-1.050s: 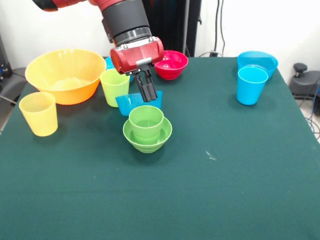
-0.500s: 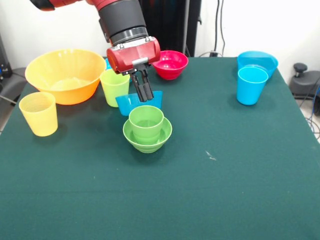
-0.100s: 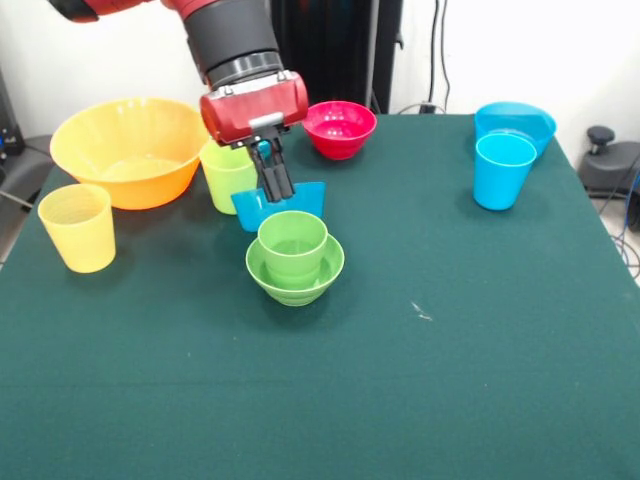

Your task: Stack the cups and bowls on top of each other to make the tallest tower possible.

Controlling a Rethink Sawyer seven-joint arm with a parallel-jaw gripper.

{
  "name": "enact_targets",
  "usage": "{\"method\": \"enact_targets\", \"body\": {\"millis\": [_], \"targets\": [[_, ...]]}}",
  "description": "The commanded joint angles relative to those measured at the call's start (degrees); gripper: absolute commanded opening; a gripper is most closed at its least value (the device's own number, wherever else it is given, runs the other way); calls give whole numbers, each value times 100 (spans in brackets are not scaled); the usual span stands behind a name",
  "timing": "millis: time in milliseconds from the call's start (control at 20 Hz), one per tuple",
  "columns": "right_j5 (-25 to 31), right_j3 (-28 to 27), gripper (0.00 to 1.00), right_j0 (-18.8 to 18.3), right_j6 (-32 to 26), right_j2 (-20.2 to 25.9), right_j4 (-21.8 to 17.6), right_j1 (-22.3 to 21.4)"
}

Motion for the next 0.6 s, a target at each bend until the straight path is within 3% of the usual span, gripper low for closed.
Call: {"method": "enact_targets", "body": {"millis": [50,300,600], "targets": [[924,164,0,-421,-787,482,-556,713],[1687,119,0,-966,-1740,1081,-491,1134],[1614,24,0,-891,-1815,1070,-1032,1167]]}}
